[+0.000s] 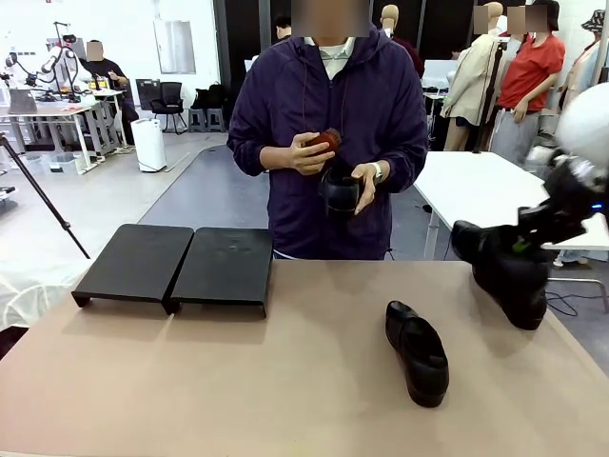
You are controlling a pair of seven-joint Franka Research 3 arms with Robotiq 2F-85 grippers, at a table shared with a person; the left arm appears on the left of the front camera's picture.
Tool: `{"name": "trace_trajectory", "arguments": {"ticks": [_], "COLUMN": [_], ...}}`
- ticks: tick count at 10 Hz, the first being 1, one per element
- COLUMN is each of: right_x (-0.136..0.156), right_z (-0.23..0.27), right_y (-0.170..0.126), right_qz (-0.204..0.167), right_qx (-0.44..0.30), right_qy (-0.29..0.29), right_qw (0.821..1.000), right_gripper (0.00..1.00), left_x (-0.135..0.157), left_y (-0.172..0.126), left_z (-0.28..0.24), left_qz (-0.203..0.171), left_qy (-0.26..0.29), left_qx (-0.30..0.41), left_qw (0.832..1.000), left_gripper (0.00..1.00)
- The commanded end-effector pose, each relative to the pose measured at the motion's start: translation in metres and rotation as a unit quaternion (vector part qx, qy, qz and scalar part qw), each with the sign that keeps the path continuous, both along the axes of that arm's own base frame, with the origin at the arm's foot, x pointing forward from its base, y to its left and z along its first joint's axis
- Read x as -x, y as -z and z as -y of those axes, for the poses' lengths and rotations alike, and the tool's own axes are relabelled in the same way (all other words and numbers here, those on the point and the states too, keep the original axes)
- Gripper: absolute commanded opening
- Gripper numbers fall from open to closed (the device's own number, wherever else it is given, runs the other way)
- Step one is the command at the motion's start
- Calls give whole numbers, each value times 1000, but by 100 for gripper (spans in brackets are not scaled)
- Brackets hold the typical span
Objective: Organize the shoes by placing them on the stand.
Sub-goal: Pick up one Shoe and place it in the middle of the table.
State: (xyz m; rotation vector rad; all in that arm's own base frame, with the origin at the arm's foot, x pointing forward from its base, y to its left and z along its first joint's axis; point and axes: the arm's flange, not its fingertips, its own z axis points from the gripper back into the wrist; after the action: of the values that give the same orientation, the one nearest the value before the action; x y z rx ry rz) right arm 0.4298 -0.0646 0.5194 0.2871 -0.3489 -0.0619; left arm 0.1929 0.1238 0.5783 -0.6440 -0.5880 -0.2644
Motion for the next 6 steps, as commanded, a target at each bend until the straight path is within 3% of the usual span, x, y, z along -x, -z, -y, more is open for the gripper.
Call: {"name": "trace_trajectory", "arguments": {"ticks": [1, 2, 3, 4, 5, 6], "right_x": [86, 118, 116, 89, 115, 115], "right_z": [-20, -30, -30, -19, -22, -22], "right_y": [-25, -27, -26, -24, -23, -23], "right_qz": [16, 23, 16, 2, 17, 17], "right_qx": [12, 16, 22, 41, 9, 9], "right_qy": [57, 55, 64, 28, 48, 48], "right_qw": [998, 998, 998, 999, 999, 999], "right_gripper": [0, 0, 0, 0, 0, 0], "left_x": [1, 1, 1, 1, 1, 1], "left_y": [-1, -1, -1, -1, -1, -1], "left_z": [1, 1, 1, 1, 1, 1], "left_qz": [6, 6, 6, 6, 6, 6], "left_qy": [7, 7, 7, 7, 7, 7], "left_qx": [4, 4, 4, 4, 4, 4], "left_qw": [1000, 1000, 1000, 1000, 1000, 1000], "left_gripper": [100, 100, 100, 100, 100, 100]}}
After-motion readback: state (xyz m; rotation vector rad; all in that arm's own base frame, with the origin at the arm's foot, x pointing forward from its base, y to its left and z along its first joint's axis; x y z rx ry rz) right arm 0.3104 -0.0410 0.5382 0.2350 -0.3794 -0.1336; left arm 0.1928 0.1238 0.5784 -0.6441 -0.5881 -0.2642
